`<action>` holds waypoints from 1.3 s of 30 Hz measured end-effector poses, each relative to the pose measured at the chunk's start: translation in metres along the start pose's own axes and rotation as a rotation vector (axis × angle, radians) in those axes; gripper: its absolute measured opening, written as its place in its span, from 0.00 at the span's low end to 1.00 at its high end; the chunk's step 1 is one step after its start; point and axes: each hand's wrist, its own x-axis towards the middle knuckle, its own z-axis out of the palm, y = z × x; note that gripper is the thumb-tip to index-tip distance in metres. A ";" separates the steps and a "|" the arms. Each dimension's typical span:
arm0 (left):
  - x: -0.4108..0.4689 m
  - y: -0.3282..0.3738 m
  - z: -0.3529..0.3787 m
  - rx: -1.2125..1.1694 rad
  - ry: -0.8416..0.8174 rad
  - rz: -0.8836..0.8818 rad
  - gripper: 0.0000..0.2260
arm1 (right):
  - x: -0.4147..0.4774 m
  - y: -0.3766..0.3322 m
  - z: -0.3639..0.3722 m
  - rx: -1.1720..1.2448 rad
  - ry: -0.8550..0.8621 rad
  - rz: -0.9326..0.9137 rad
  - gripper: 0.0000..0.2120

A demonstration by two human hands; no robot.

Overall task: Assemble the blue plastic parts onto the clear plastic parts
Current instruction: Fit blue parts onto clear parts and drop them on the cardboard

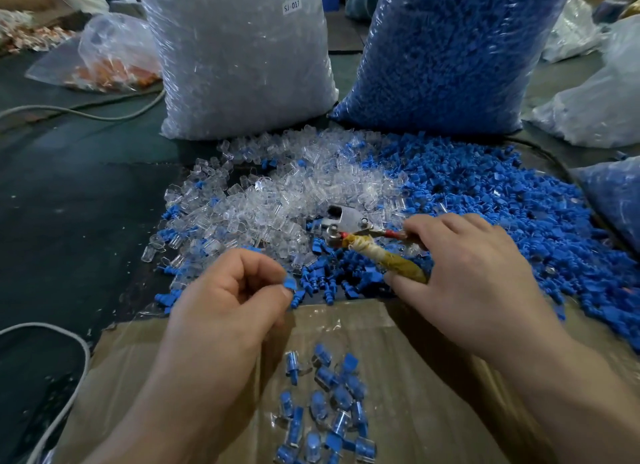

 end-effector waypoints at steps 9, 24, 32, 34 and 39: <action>-0.004 0.002 0.009 0.289 -0.015 0.095 0.17 | 0.009 -0.006 0.004 -0.047 -0.070 -0.015 0.32; -0.011 -0.005 0.008 0.450 0.010 0.422 0.06 | -0.023 -0.051 0.001 0.159 0.058 -0.390 0.16; -0.004 -0.003 -0.004 0.367 -0.182 0.261 0.24 | -0.027 -0.058 -0.002 0.363 0.033 -0.446 0.12; -0.005 -0.005 -0.006 0.268 -0.233 0.298 0.21 | -0.028 -0.059 -0.006 0.611 -0.114 -0.273 0.13; -0.007 -0.003 -0.005 0.278 -0.301 0.480 0.15 | -0.027 -0.052 -0.015 1.107 -0.473 0.050 0.12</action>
